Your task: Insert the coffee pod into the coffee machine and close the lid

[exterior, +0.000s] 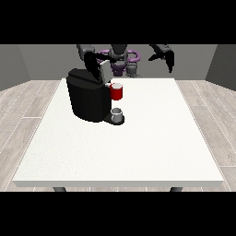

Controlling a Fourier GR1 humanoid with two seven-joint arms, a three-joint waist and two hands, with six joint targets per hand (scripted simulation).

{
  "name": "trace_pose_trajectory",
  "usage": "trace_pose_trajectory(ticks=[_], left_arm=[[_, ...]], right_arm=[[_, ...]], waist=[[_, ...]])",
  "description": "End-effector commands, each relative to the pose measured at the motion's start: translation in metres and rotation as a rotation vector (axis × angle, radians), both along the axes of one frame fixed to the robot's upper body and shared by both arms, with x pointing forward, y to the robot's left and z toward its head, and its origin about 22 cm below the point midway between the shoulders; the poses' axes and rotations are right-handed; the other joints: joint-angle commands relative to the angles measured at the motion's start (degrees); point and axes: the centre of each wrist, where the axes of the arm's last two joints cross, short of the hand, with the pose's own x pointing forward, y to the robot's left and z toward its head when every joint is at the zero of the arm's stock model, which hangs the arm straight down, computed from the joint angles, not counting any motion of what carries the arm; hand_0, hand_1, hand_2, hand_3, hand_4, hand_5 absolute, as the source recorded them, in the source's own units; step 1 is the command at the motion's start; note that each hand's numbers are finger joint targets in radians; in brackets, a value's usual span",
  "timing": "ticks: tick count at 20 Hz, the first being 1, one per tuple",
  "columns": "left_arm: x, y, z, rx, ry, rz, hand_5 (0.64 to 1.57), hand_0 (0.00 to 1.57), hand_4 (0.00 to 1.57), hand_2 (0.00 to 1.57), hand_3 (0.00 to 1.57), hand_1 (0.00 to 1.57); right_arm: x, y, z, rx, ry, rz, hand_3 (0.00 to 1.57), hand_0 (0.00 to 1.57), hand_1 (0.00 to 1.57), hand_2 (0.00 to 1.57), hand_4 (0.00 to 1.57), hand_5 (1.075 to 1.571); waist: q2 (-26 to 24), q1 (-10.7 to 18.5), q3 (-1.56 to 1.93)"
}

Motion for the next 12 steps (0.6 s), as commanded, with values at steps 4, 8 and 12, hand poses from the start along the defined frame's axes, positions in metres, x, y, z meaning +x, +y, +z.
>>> trace_pose_trajectory(ticks=[4, 8, 12], left_arm=[[0.004, -0.014, 0.003, 0.002, -0.011, -0.04, 1.571, 0.0, 0.36, 0.0, 0.0, 0.0], [0.006, -0.009, 0.011, 0.008, 0.001, -0.059, 1.571, 0.0, 0.41, 0.0, 0.0, 0.0], [0.01, -0.018, 0.011, 0.018, -0.005, -0.061, 1.571, 0.0, 0.32, 0.0, 0.0, 0.0]], right_arm=[[0.011, 0.041, 0.038, -0.064, -0.108, 0.109, 0.0, 0.0, 0.0, 0.0, 0.0, 1.571], [0.005, 0.053, 0.028, -0.056, -0.119, 0.081, 0.0, 0.0, 0.0, 0.0, 0.0, 1.571], [0.006, 0.061, 0.06, -0.15, -0.156, 0.103, 0.0, 0.0, 0.0, 0.0, 0.1, 1.571]], waist=[[1.8, 2.5, -0.21], [1.5, 4.1, -0.19], [2.1, 5.5, -0.22]])
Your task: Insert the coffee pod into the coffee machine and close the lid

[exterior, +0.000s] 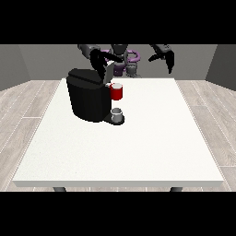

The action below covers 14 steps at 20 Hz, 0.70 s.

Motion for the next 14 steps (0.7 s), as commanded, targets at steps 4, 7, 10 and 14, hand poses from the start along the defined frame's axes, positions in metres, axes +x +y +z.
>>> trace_pose_trajectory(ticks=[4, 7, 10, 14], left_arm=[[0.009, -0.022, 0.019, 0.02, -0.06, -0.081, 1.571, 0.0, 0.34, 0.0, 0.0, 0.0], [0.01, -0.025, 0.016, 0.015, -0.076, -0.083, 1.571, 0.0, 0.36, 0.0, 0.0, 0.0], [0.012, -0.041, 0.024, -0.003, -0.092, -0.114, 1.571, 0.0, 0.38, 0.0, 0.0, 0.0], [0.016, -0.045, 0.028, 0.005, -0.111, -0.16, 1.571, 0.0, 0.4, 0.0, 0.0, 0.0]], right_arm=[[0.003, 0.043, 0.053, -0.073, -0.202, 0.088, 0.0, 0.0, 0.0, 0.0, 0.22, 1.571], [0.002, 0.035, 0.077, -0.098, -0.221, 0.094, 0.0, 0.0, 0.0, 0.0, 0.27, 1.571], [0.001, 0.036, 0.082, -0.09, -0.207, 0.052, 0.0, 0.0, 0.0, 0.0, 0.1, 1.571], [-0.007, 0.028, 0.108, -0.128, -0.252, 0.029, 0.0, 0.0, 0.0, 0.0, 0.09, 1.571]], waist=[[3.4, 8.2, -0.67], [4.0, 8.1, -0.69], [4.5, 11.0, -0.65], [6.5, 13.3, -0.67]])
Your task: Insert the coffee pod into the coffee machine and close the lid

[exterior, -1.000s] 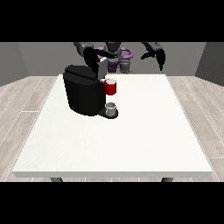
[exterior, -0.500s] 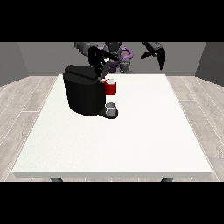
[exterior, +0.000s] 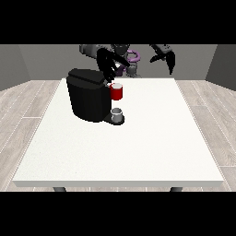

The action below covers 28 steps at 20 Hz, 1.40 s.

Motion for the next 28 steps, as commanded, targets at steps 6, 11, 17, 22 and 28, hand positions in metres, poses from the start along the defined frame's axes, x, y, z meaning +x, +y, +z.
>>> trace_pose_trajectory(ticks=[6, 11, 17, 22, 28], left_arm=[[0.013, -0.019, 0.022, 0.014, -0.078, -0.107, 1.571, 0.0, 0.43, 0.0, 0.0, 0.0], [0.018, -0.029, 0.043, 0.008, -0.141, -0.1, 1.571, 0.0, 0.4, 0.0, 0.0, 0.0], [0.019, -0.003, 0.053, -0.009, -0.173, -0.111, 1.571, 0.0, 0.25, 0.0, 0.0, 0.0], [0.017, -0.004, 0.043, -0.027, -0.144, -0.116, 1.571, 0.0, 0.31, 0.0, 0.0, 0.0], [0.01, 0.003, 0.033, -0.03, -0.107, -0.067, 1.571, 0.0, 0.35, 0.0, 0.0, 0.0]], right_arm=[[-0.017, 0.05, 0.08, -0.046, -0.271, 0.16, 0.0, 0.0, 0.0, 0.0, 0.0, 1.571], [-0.015, 0.061, 0.098, -0.084, -0.377, 0.215, 0.0, 0.0, 0.0, 0.0, 0.0, 1.571], [-0.001, 0.068, 0.084, -0.031, -0.428, 0.247, 0.0, 0.0, 0.0, 0.0, 0.0, 1.571], [0.007, 0.076, 0.113, -0.015, -0.422, 0.254, 0.0, 0.0, 0.0, 0.0, 0.1, 1.571], [0.015, 0.094, 0.077, -0.004, -0.4, 0.345, 0.0, 0.0, 0.0, 0.0, 0.0, 1.571]], waist=[[5.0, 10.4, -1.74], [9.2, 11.5, -1.75], [11.9, 11.3, -1.75], [11.9, 11.2, -1.78], [8.9, 8.3, -1.75]])
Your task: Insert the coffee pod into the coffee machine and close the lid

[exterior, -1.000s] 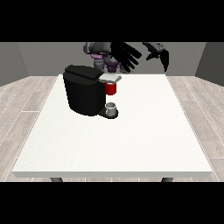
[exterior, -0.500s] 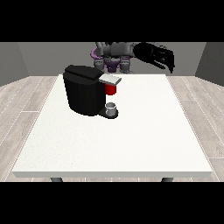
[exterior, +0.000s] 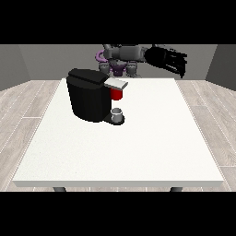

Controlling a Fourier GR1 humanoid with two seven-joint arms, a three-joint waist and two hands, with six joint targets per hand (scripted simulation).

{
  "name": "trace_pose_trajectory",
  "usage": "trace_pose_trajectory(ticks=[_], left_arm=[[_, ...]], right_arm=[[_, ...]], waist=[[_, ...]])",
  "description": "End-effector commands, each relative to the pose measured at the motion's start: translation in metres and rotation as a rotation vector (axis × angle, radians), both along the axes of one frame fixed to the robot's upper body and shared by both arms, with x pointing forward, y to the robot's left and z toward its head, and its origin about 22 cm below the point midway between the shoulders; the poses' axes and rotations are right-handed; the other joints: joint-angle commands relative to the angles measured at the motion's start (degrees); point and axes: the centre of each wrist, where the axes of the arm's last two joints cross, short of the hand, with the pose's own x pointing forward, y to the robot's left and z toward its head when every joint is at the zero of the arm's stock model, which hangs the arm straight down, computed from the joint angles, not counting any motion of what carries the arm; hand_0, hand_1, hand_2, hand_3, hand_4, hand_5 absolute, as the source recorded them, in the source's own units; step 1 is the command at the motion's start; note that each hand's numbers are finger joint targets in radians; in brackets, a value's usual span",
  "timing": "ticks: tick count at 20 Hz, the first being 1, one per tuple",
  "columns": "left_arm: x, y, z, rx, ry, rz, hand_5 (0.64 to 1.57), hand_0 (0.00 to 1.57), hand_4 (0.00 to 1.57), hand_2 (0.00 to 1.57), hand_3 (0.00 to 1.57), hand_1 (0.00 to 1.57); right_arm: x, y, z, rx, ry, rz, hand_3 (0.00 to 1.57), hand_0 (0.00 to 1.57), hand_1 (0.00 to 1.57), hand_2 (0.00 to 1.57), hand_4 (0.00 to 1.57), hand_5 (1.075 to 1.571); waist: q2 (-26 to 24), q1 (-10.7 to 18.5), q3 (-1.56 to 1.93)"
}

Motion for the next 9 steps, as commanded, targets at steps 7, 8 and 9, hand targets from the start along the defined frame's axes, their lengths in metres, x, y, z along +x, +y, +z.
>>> trace_pose_trajectory(ticks=[7, 8, 9], left_arm=[[-0.014, 0.036, -0.046, -0.035, 0.129, 0.107, 1.571, 0.0, 0.25, 0.0, 0.0, 0.0], [-0.028, 0.036, -0.067, -0.018, 0.172, 0.131, 1.571, 0.0, 0.27, 0.0, 0.0, 0.0], [-0.025, 0.028, -0.068, -0.029, 0.179, 0.117, 1.571, 0.0, 0.27, 0.0, 0.0, 0.0]], right_arm=[[-0.018, 0.069, -0.08, 0.035, 0.003, 0.267, 0.0, 0.0, 0.0, 0.0, 0.19, 1.571], [-0.023, 0.071, -0.107, 0.027, 0.072, 0.281, 0.0, 0.0, 0.0, 0.0, 0.26, 1.571], [-0.025, 0.073, -0.112, 0.055, 0.07, 0.294, 0.0, 0.0, 0.0, 0.0, 0.26, 1.571]], waist=[[-7.6, -9.7, 0.0], [-11.2, -10.9, 0.01], [-10.9, -11.2, 0.01]])
